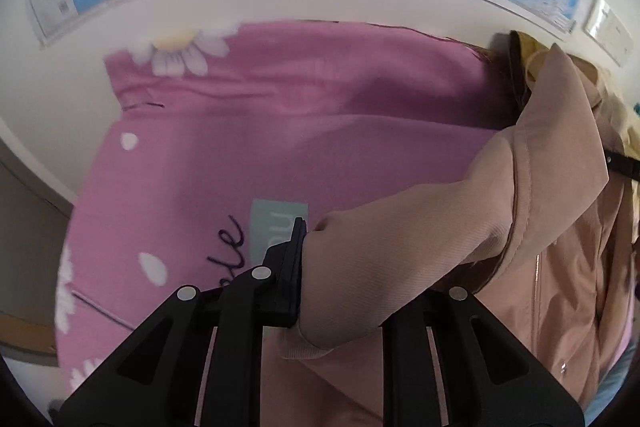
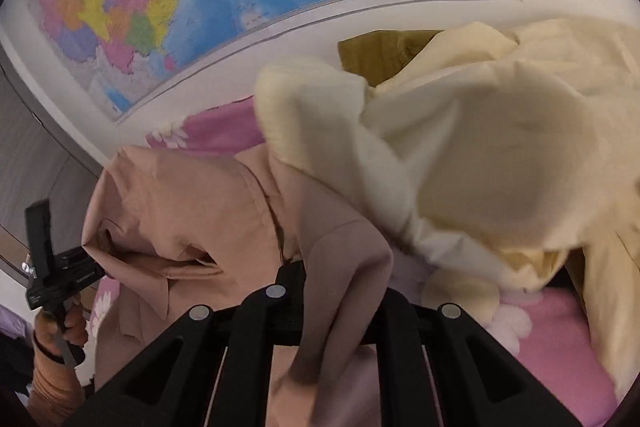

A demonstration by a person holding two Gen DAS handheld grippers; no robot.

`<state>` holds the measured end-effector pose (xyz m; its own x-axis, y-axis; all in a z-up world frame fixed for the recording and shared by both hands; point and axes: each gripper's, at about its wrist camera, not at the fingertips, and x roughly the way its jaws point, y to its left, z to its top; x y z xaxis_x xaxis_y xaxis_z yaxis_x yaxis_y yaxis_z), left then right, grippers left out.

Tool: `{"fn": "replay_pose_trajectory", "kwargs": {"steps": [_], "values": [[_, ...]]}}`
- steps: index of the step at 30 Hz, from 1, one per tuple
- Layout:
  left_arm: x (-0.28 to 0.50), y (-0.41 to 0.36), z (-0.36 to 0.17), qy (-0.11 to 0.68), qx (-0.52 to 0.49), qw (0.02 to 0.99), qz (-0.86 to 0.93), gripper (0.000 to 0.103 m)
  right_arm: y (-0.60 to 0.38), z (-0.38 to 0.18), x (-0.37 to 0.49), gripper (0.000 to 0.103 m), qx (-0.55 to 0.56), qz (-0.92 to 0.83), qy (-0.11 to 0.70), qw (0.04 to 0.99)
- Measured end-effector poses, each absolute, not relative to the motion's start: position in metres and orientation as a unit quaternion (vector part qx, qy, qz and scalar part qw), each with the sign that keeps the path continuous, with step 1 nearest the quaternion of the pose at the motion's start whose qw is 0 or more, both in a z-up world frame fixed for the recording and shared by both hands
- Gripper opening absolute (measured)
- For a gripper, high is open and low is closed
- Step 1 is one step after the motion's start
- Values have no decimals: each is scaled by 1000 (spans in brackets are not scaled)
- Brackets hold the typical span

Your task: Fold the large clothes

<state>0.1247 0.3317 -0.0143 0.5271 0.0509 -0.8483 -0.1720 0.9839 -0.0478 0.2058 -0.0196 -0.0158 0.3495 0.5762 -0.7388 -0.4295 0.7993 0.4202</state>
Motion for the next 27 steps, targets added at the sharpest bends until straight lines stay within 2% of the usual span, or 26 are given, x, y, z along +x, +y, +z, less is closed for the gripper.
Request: {"fn": "replay_pose_trajectory", "kwargs": {"steps": [8,11,13,14,15,16,17,18,20,21,22,23,25,27], "values": [[174,361,-38,520,-136,841,57,18,-21,-10,251,9,94,302,479,819],[191,371,-62,549,-158,818,65,26,-5,-26,267,11,75,288,506,810],[196,369,-72,558,-132,816,75,44,-4,-28,267,13,64,284,508,811],[192,368,-69,544,-111,827,90,48,-4,-27,265,18,60,286,507,811],[188,366,-63,533,-97,835,94,60,-5,-26,262,24,56,289,507,810],[182,365,-57,523,-85,844,86,70,-4,-22,258,46,49,291,505,811],[177,364,-51,512,-79,852,77,72,-6,-15,250,68,47,298,497,814],[167,361,-41,496,-68,863,64,75,-11,-8,240,74,44,309,489,815],[147,353,-27,477,-36,877,42,77,-18,3,218,82,9,316,473,823],[142,349,-23,472,-24,881,30,81,-22,8,202,86,-27,304,460,834],[134,342,-20,468,-6,884,16,86,-25,9,192,94,-48,293,452,841],[129,335,-18,466,9,885,5,88,-30,8,177,97,-69,285,446,846],[127,323,-27,478,30,877,-17,89,-40,-5,161,97,-89,288,464,833],[130,307,-42,497,59,866,-24,89,-44,-29,144,89,-123,273,491,818]]}}
